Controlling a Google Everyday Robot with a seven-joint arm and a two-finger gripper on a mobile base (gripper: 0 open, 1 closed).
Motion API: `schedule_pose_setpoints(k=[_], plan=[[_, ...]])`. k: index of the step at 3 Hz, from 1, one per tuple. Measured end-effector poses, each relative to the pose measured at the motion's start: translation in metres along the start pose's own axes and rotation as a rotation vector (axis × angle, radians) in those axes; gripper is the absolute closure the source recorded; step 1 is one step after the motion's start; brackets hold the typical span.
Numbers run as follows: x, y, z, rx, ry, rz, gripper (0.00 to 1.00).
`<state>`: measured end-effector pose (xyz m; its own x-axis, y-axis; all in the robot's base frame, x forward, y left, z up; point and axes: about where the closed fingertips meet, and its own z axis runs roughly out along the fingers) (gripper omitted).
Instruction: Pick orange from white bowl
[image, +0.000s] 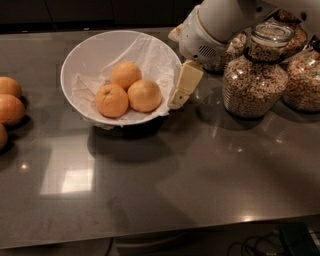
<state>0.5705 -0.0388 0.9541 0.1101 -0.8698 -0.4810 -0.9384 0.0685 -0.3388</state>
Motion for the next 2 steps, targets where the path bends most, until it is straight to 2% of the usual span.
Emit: schedule_pose_setpoints(k=[1, 2], plan=[[-0.011, -0.003, 0.009, 0.012, -0.066, 0.005, 0.00], [-0.031, -0.004, 0.040, -0.025, -0.138, -0.010, 0.00]])
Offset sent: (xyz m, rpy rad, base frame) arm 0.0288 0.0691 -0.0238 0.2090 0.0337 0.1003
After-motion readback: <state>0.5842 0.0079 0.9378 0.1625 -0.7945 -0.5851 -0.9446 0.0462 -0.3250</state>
